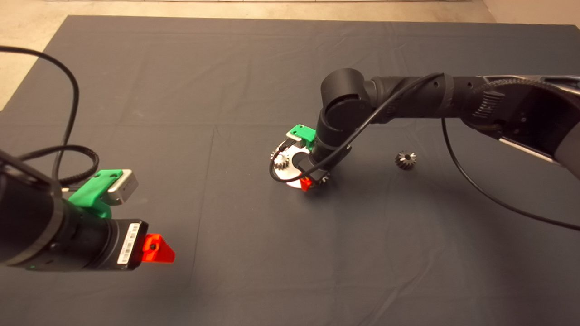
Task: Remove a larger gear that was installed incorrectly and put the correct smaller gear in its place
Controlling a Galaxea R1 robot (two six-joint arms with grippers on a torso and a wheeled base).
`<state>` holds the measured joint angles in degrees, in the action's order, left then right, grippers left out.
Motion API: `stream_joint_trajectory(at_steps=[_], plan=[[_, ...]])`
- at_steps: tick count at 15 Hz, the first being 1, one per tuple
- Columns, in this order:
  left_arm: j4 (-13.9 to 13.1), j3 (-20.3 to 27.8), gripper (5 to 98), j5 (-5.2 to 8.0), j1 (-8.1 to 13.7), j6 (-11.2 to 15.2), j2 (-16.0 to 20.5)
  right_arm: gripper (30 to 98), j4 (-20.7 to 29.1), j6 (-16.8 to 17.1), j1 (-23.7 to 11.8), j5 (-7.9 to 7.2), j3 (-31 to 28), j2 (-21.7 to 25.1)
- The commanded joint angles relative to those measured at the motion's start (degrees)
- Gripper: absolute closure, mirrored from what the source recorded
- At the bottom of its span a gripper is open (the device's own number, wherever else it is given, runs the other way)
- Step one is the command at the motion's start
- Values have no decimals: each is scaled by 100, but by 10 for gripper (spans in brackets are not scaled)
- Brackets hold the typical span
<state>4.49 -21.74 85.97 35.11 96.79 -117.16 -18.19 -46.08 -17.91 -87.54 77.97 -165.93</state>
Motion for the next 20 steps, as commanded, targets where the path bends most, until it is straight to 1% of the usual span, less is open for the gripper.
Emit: stream_joint_trajectory(at_steps=[1,2,3,5,7,9,11,14,15,18,20], plan=[[-88,83,54,34,31,6,-5,432,-159,29,-99,-746,-47,-41],[-88,83,54,34,23,6,-5,448,-159,29,-99,-746,-47,-41],[-88,83,54,34,23,-2,-5,483,-150,29,-99,-746,-47,-41],[-88,83,54,34,23,-3,-5,488,-154,29,-99,-746,-47,-33],[-88,83,54,34,23,-3,-5,527,-159,29,-99,-746,-47,-41],[-88,83,54,34,23,-3,-2,532,-161,29,-99,-746,-47,-41],[-88,83,54,34,23,-3,-1,565,-162,29,-99,-746,-42,-38],[-88,83,54,34,23,-3,0,581,-159,29,-108,-746,-47,-37],[-88,83,54,34,23,-3,-4,623,-159,29,-108,-746,-47,-41],[-88,83,54,34,23,5,4,634,-159,29,-108,-746,-47,-33],[-88,83,54,34,23,6,4,673,-167,29,-108,-746,-29,-33]])
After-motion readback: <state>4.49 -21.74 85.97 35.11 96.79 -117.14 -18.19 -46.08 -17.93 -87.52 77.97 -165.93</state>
